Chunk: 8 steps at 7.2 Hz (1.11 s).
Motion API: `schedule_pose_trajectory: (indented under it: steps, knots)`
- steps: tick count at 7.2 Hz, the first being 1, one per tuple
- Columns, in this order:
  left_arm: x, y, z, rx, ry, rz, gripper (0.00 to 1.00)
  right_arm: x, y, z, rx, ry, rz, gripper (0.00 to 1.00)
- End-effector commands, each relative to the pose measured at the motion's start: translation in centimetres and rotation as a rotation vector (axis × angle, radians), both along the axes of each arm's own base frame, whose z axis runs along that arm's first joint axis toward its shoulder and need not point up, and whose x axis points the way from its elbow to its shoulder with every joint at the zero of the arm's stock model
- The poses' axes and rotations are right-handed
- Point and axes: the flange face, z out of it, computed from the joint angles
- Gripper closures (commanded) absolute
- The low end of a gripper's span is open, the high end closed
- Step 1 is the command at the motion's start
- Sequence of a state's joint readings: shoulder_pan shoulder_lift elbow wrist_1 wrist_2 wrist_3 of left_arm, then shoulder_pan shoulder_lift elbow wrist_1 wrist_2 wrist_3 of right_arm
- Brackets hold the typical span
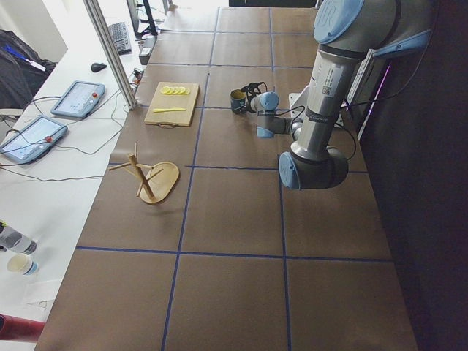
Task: Hang cup on storage rack
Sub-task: 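Grasp the mug handle with the left gripper and lift the mug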
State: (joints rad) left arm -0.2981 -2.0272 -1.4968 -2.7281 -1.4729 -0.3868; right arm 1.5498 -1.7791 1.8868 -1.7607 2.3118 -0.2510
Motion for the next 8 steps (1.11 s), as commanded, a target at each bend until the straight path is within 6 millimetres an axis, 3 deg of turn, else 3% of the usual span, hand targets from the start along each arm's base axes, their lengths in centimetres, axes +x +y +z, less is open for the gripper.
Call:
schedule_pose_trajectory:
  steps: [1, 3, 7, 8]
  knots:
    - [0.36, -0.25, 0.47, 0.000, -0.014, -0.016, 0.18, -0.02, 0.01, -0.06, 0.000, 0.000, 0.000, 0.00]
    - [0.46, -0.28, 0.40, -0.001, -0.012, -0.017, 0.28, -0.02, -0.01, -0.07, 0.002, 0.000, 0.000, 0.00]
    - [0.38, -0.26, 0.40, -0.010, -0.005, -0.017, 0.90, -0.02, 0.00, -0.13, 0.001, 0.000, 0.001, 0.00]
    - [0.24, -0.20, 0.11, -0.011, 0.002, -0.015, 0.94, -0.03, -0.01, -0.16, 0.002, -0.001, 0.002, 0.00]
